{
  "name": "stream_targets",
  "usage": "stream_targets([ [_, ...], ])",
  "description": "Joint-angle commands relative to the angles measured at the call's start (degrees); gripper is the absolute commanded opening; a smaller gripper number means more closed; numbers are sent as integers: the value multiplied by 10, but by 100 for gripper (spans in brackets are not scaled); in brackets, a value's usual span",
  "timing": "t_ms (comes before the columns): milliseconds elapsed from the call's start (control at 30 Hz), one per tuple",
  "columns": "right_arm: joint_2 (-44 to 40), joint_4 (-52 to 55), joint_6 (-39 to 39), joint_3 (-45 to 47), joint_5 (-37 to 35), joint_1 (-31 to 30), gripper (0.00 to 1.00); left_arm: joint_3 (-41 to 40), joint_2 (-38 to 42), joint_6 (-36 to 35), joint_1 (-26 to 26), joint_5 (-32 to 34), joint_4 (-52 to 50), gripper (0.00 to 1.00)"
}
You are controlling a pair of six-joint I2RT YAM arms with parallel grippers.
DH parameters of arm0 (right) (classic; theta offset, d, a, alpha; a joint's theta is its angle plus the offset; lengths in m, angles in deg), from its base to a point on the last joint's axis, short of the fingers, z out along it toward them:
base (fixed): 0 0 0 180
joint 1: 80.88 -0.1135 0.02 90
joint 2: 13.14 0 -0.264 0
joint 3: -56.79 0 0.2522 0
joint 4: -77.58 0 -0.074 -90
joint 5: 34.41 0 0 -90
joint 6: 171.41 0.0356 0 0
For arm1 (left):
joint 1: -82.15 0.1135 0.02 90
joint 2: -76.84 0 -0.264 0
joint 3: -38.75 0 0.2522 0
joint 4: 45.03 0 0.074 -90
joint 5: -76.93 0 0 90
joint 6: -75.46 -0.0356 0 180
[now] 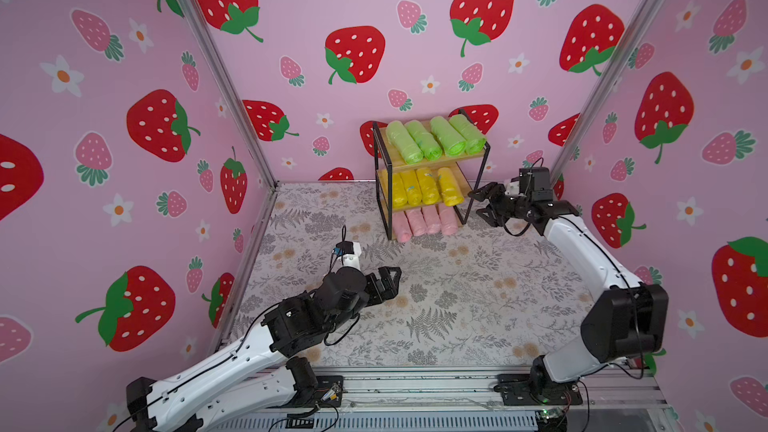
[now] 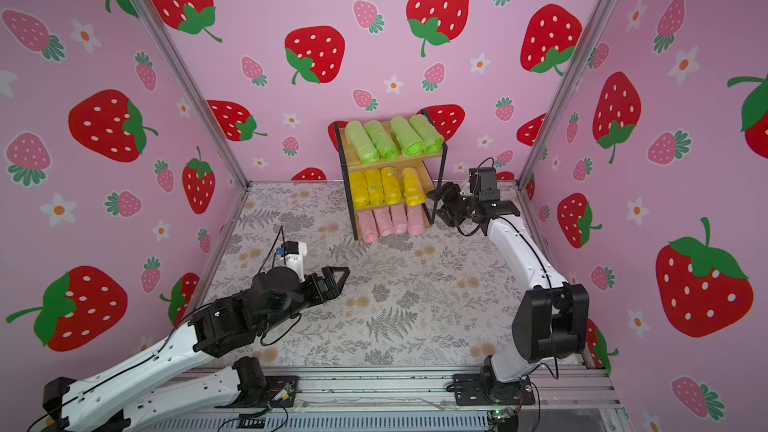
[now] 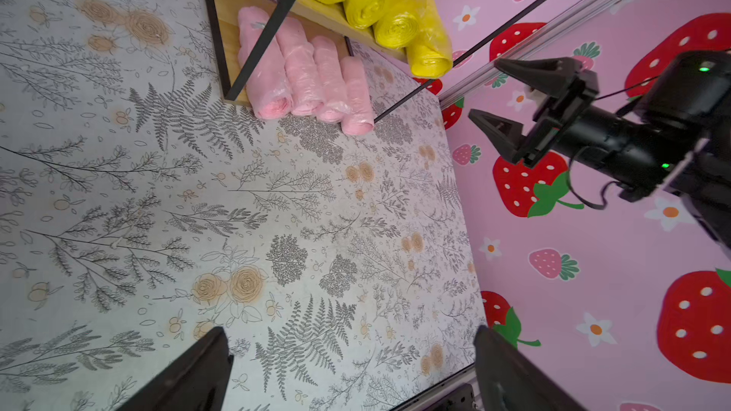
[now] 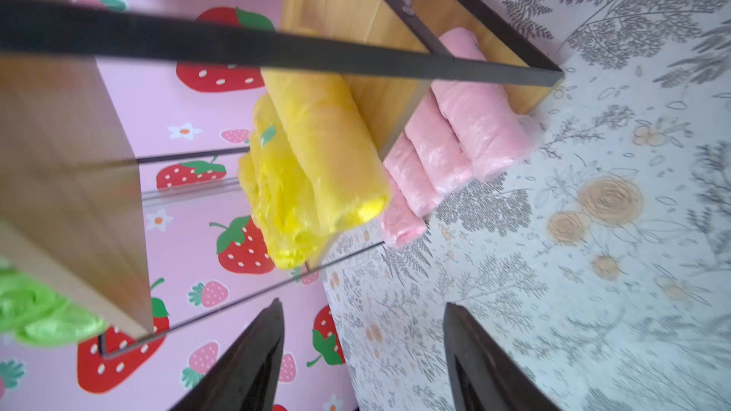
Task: Sort the rolls of trash bags by color and place them on the shelf
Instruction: Place the roll of trash bags on the shelf, then reset both arms
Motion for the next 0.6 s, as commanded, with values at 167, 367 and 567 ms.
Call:
stream_targets([
  [167,-313,-41,-334,231,-175,0,82,-62,138,-198,18,197,27,100],
  [367,-583,-356,-509,531,-361,0,99,-322,274,-535,65,423,496,100],
  [567,-459,-421,-514,582,-477,22,99,-351,246,-325,301,324,395,100],
])
